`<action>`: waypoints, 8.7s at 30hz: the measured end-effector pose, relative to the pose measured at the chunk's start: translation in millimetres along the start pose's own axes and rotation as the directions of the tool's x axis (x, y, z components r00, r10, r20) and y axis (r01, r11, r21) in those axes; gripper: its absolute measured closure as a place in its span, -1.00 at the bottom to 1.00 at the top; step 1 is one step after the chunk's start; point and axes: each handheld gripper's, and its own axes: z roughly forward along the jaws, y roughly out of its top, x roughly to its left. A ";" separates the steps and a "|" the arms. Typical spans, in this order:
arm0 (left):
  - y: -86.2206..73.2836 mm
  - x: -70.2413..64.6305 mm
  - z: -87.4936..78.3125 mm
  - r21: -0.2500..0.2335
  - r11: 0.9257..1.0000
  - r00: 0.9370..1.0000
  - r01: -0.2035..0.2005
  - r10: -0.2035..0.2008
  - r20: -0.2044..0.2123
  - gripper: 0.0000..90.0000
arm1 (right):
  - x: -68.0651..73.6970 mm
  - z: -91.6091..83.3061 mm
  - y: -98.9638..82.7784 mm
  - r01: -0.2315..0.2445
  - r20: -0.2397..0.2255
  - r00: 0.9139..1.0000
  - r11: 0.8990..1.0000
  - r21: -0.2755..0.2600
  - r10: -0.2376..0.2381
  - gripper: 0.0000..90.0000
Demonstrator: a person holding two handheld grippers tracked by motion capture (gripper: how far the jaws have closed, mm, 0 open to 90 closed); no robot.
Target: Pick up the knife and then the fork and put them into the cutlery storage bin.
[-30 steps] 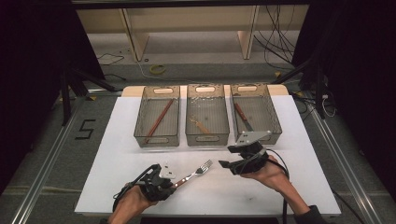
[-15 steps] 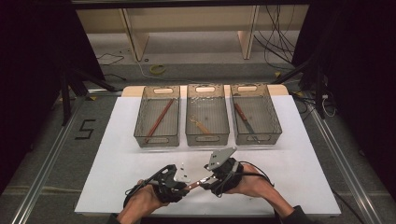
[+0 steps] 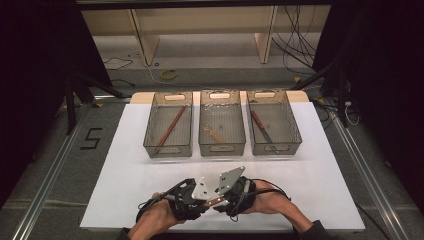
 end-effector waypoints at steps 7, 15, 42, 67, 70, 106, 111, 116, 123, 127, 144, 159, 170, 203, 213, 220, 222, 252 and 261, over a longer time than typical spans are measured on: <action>2.5 -3.2 -0.7 0.000 1.000 1.000 -0.024 0.024 0.016 0.67 | 3.0 3.6 -2.1 0.042 -0.014 0.999 0.999 0.028 -0.041 0.34; 2.2 -4.7 -0.7 -0.010 0.998 0.997 -0.056 0.057 0.051 0.67 | 7.1 3.2 -3.6 0.114 -0.037 0.993 0.993 0.034 -0.112 0.59; -18.2 34.4 -22.1 -0.304 0.943 0.989 0.134 -0.149 -0.025 -0.42 | -10.4 -17.5 -15.1 0.048 0.043 0.998 0.998 0.041 -0.049 0.73; -51.2 55.9 -18.2 -0.424 0.860 0.944 0.284 -0.329 -0.035 -0.57 | -44.6 -44.5 -34.4 -0.173 0.169 0.969 0.984 -0.051 0.179 0.73; -55.1 56.8 -15.8 -0.425 0.857 0.941 0.291 -0.337 -0.034 -0.58 | -49.0 -48.6 -36.6 -0.216 0.179 0.958 0.974 -0.072 0.226 0.73; -81.3 64.5 -19.2 -0.500 0.801 0.915 0.330 -0.401 -0.040 -0.61 | -106.9 -99.0 -40.2 -0.440 0.265 0.834 0.874 -0.207 0.483 0.73; -81.6 64.7 -18.6 -0.503 0.799 0.914 0.330 -0.404 -0.041 -0.62 | -119.2 -107.3 -37.4 -0.458 0.286 0.814 0.862 -0.218 0.505 0.73; -81.7 64.6 -18.4 -0.503 0.799 0.914 0.331 -0.404 -0.040 -0.62 | -131.7 -112.4 -36.5 -0.474 0.300 0.795 0.849 -0.235 0.527 0.73; -81.5 64.1 -18.2 -0.504 0.798 0.914 0.331 -0.404 -0.039 -0.62 | -147.0 -118.2 -36.2 -0.504 0.311 0.767 0.827 -0.249 0.561 0.73; -81.4 63.8 -17.8 -0.504 0.797 0.913 0.333 -0.406 -0.038 -0.62 | -155.1 -119.8 -36.7 -0.513 0.322 0.754 0.820 -0.254 0.572 0.73; -81.5 64.2 -18.5 -0.508 0.797 0.916 0.328 -0.399 -0.036 -0.62 | -193.6 -120.0 -43.3 -0.592 0.372 0.658 0.755 -0.282 0.655 0.73; -81.3 64.2 -17.1 -0.505 0.798 0.917 0.328 -0.398 -0.033 -0.62 | -221.6 -111.6 -50.9 -0.657 0.408 0.579 0.700 -0.279 0.706 0.72; -81.3 64.1 -17.0 -0.503 0.799 0.917 0.330 -0.398 -0.030 -0.62 | -230.4 -103.4 -57.3 -0.686 0.423 0.547 0.677 -0.268 0.722 0.72; -81.5 64.5 -16.1 -0.501 0.800 0.917 0.331 -0.398 -0.029 -0.62 | -216.1 -103.0 -57.1 -0.683 0.413 0.553 0.678 -0.273 0.724 0.09; -81.2 66.2 -16.7 -0.508 0.794 0.915 0.334 -0.403 -0.028 -0.62 | -177.4 -102.1 -44.6 -0.604 0.345 0.644 0.730 -0.320 0.683 -0.08; -80.2 66.9 -15.3 -0.506 0.797 0.917 0.330 -0.397 -0.028 -0.62 | -149.1 -100.8 -39.5 -0.559 0.326 0.681 0.754 -0.346 0.655 -0.12; -80.6 66.9 -15.6 -0.506 0.797 0.917 0.329 -0.397 -0.030 -0.62 | -143.1 -100.8 -39.5 -0.552 0.319 0.688 0.756 -0.353 0.652 -0.13; -84.0 69.5 -15.5 -0.528 0.778 0.915 0.340 -0.403 -0.004 -0.62 | -54.5 -83.0 -66.7 -0.481 0.200 0.759 0.739 -0.471 0.620 -0.31; -84.7 69.7 -16.2 -0.532 0.774 0.915 0.343 -0.404 0.001 -0.62 | -31.8 -77.1 -85.8 -0.469 0.183 0.766 0.730 -0.497 0.616 -0.34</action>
